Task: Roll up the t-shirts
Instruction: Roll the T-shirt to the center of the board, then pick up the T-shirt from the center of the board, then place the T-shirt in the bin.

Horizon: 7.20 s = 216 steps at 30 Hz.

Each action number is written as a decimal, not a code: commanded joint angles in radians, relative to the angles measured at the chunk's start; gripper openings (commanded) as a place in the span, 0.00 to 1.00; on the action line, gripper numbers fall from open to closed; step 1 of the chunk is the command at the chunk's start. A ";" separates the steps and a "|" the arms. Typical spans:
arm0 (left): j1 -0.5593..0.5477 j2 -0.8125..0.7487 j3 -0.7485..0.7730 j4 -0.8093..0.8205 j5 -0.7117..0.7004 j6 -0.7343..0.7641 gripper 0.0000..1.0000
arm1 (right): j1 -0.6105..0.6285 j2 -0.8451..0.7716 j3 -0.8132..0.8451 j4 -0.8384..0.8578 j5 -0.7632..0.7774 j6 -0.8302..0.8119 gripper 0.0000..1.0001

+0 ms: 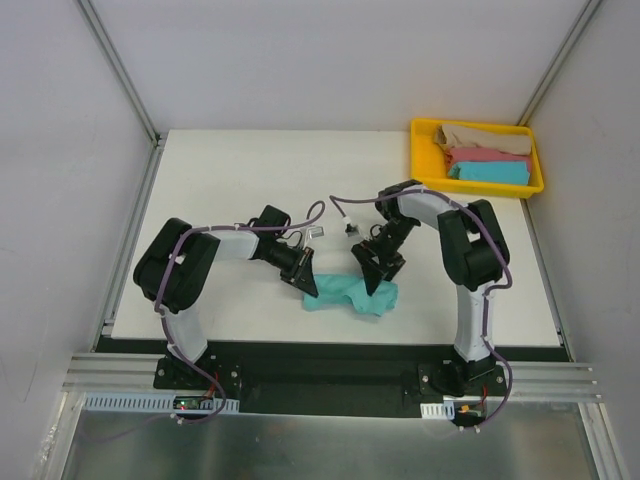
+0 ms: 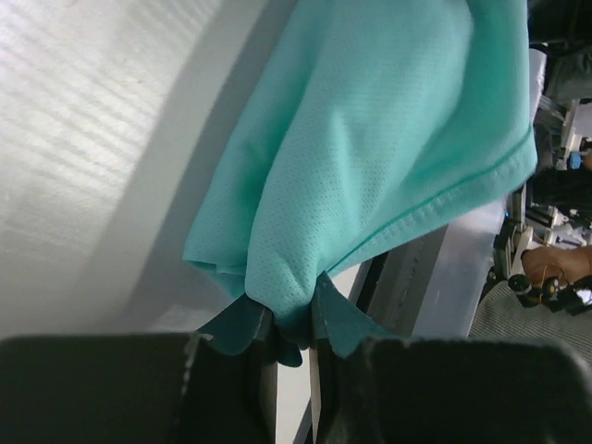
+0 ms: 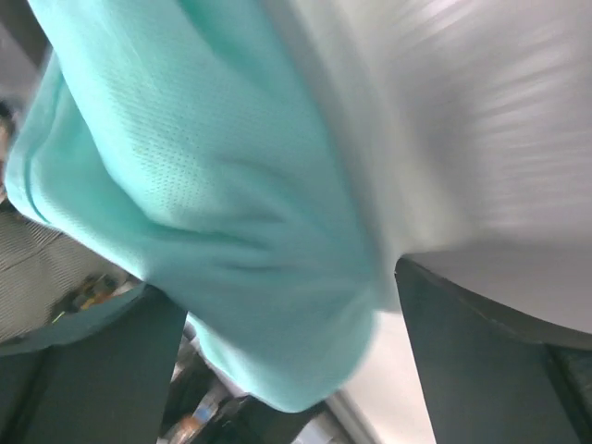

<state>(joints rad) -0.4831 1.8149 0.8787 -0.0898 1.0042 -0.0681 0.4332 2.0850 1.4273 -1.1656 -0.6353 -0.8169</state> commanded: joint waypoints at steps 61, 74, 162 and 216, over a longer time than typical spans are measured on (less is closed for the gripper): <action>0.035 0.052 0.111 -0.180 0.100 0.222 0.00 | 0.292 -1.002 -0.791 0.670 0.169 -0.686 0.32; 0.035 0.077 0.129 -0.180 0.082 0.209 0.00 | 0.294 -1.094 -0.860 0.293 0.102 -1.172 0.27; 0.304 -0.108 0.623 -0.573 -0.240 0.356 0.99 | -0.206 0.058 0.812 0.343 0.784 0.366 0.01; 0.228 0.121 0.648 -0.676 -0.345 0.383 0.99 | -0.361 0.518 1.061 0.653 0.796 0.384 0.12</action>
<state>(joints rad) -0.2493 1.9274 1.4956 -0.7422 0.6708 0.3069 0.0753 2.6007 2.4317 -0.5114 0.1749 -0.4534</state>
